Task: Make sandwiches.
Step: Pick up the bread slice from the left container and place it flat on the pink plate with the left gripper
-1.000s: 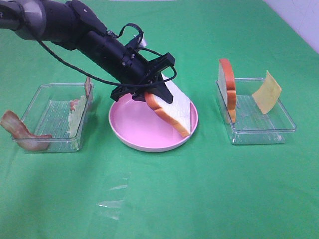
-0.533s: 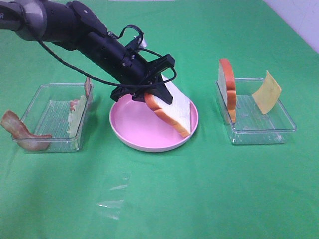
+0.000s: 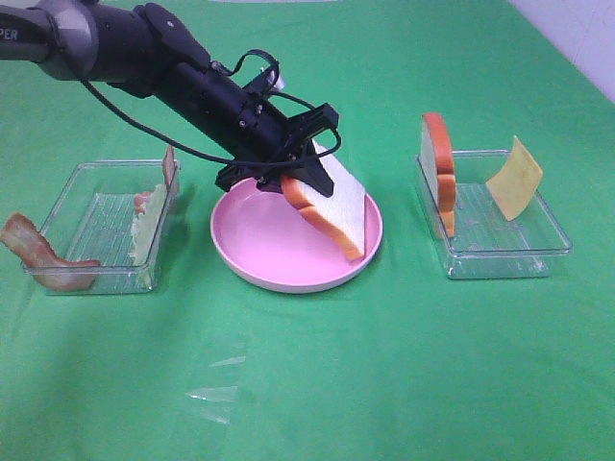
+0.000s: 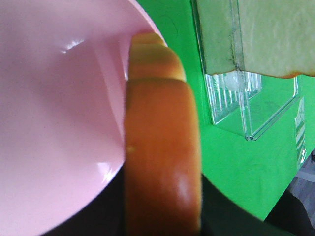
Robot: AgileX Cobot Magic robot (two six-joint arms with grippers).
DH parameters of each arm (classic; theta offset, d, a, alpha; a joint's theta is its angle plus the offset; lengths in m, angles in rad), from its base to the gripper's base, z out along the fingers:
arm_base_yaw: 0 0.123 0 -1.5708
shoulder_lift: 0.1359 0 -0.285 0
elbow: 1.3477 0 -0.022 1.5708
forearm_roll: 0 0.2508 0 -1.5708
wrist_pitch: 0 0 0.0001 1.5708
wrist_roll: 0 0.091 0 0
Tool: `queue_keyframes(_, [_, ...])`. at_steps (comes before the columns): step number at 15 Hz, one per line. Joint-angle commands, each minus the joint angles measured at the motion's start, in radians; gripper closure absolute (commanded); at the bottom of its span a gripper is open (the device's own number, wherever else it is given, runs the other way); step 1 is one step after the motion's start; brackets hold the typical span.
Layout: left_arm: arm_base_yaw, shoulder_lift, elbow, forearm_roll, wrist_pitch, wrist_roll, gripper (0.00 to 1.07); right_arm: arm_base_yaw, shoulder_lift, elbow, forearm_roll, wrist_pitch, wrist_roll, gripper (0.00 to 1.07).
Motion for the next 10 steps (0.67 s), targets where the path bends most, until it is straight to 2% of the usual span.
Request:
queue_keyframes(1, [0.007,-0.001,-0.026,0.058,0.029,-0.078,0.55,0.0,-0.023,0.005,0.0,0.003,-0.001,0.11])
queue_keyframes(2, [0.007,-0.001,-0.036,0.116,0.052,-0.124,0.36,0.0,-0.023,0.005,0.0,0.003,-0.001,0.11])
queue_keyframes(3, [0.007,-0.001,-0.042,0.185,0.077,-0.163,0.23,0.0,-0.023,0.005,0.0,0.003,-0.001,0.11])
queue_keyframes(4, [0.007,-0.007,-0.042,0.233,0.091,-0.181,0.15,0.0,-0.023,0.005,0.0,0.003,-0.001,0.11])
queue_keyframes(7, [0.007,-0.038,-0.047,0.312,0.132,-0.179,0.12,0.0,-0.023,0.005,0.0,0.003,-0.001,0.11])
queue_keyframes(10, [0.003,-0.098,-0.134,0.489,0.31,-0.202,0.12,0.0,-0.023,0.005,0.0,0.003,-0.001,0.11])
